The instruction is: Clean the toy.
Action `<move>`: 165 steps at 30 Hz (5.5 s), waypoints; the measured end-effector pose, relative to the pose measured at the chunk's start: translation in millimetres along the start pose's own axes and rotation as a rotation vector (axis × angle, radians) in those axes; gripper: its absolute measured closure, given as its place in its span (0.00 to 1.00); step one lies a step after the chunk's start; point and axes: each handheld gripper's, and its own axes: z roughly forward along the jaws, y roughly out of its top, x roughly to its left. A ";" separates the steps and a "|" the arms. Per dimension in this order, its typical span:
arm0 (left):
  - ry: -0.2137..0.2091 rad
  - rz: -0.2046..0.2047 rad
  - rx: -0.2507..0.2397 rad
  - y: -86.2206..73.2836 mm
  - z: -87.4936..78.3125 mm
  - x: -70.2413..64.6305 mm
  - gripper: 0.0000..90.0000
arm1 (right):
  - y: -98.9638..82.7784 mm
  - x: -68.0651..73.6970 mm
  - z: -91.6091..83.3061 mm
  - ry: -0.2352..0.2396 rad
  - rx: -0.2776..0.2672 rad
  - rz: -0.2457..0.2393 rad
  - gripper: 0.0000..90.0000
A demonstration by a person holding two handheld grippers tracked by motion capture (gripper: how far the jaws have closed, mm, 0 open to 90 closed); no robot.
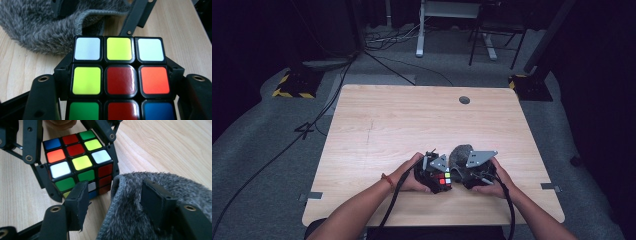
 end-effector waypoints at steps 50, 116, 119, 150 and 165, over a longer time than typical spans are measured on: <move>0.084 -0.076 0.106 -48.4 -38.9 -3.4 0.20 | 61.8 24.0 29.0 0.051 -0.027 -0.085 0.46; 0.226 -0.329 -0.034 -93.1 -86.8 12.2 0.18 | -33.7 -43.3 -15.7 -0.074 0.087 0.116 0.44; 0.241 -0.316 -0.026 -86.7 -78.2 11.9 0.17 | -37.1 -44.1 -11.1 -0.062 0.084 0.135 0.44; 0.231 -0.175 -0.014 -46.0 -52.2 6.4 0.37 | -39.5 -43.1 -16.3 -0.080 0.022 0.124 0.84; 0.194 -0.073 0.024 -7.2 -28.5 -5.1 0.37 | 5.9 -17.7 -50.2 0.009 -0.179 0.052 0.84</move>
